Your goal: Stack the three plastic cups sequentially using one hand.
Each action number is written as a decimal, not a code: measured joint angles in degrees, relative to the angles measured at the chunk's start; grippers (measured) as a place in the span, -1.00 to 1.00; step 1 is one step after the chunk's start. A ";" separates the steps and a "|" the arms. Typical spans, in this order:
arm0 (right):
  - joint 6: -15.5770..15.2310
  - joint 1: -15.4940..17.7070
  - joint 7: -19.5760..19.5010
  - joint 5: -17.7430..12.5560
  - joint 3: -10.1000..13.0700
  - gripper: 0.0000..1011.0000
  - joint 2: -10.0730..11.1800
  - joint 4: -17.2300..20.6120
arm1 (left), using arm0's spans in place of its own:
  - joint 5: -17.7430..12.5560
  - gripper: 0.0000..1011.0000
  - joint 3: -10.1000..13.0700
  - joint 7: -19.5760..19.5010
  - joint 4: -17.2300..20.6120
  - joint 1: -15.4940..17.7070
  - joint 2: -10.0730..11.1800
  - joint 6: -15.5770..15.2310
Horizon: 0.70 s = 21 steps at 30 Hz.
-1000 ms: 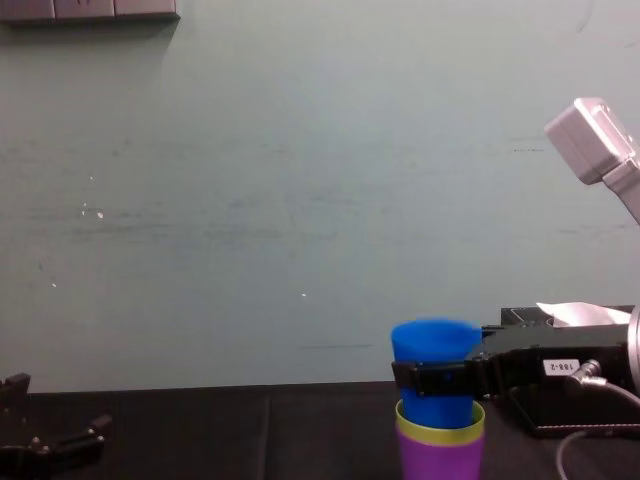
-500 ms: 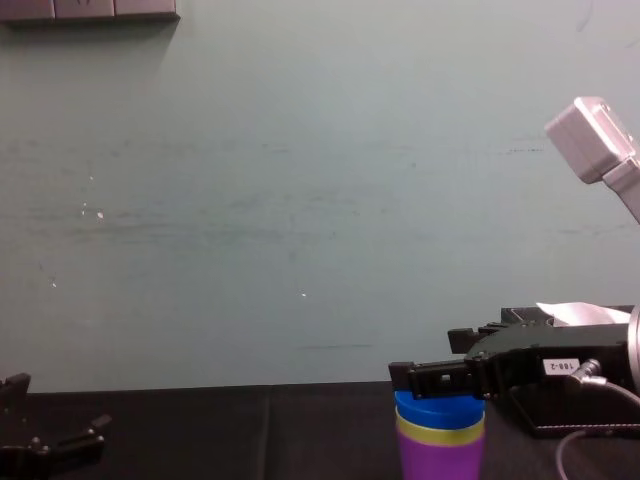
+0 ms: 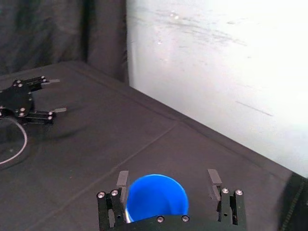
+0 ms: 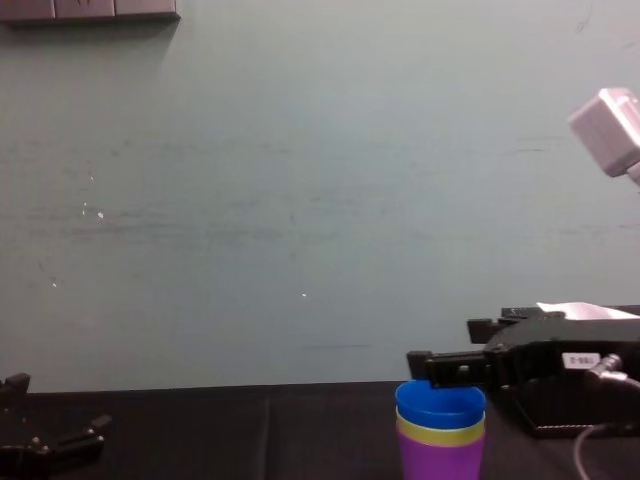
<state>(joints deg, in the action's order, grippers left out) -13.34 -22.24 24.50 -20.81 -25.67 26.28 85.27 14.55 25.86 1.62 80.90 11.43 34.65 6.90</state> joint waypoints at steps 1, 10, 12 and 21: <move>0.11 0.28 -0.14 -0.06 0.30 0.99 0.11 0.19 | 0.00 1.00 0.00 0.00 0.00 0.00 0.00 0.00; 1.43 4.14 -2.69 -0.95 4.69 0.99 1.52 2.27 | 0.00 1.00 0.00 0.00 0.00 0.00 0.00 0.00; 1.87 4.89 -3.27 -0.99 5.59 0.99 1.69 2.54 | 0.00 1.00 0.00 0.00 0.00 0.00 0.00 0.00; 7.03 9.86 -7.21 -0.24 11.05 0.99 1.62 2.68 | 0.00 1.00 0.00 0.00 0.00 0.00 0.00 0.00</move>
<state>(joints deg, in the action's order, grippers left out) -6.30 -12.38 17.29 -21.05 -14.61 27.91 87.95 14.55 25.86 1.62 80.90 11.43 34.65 6.90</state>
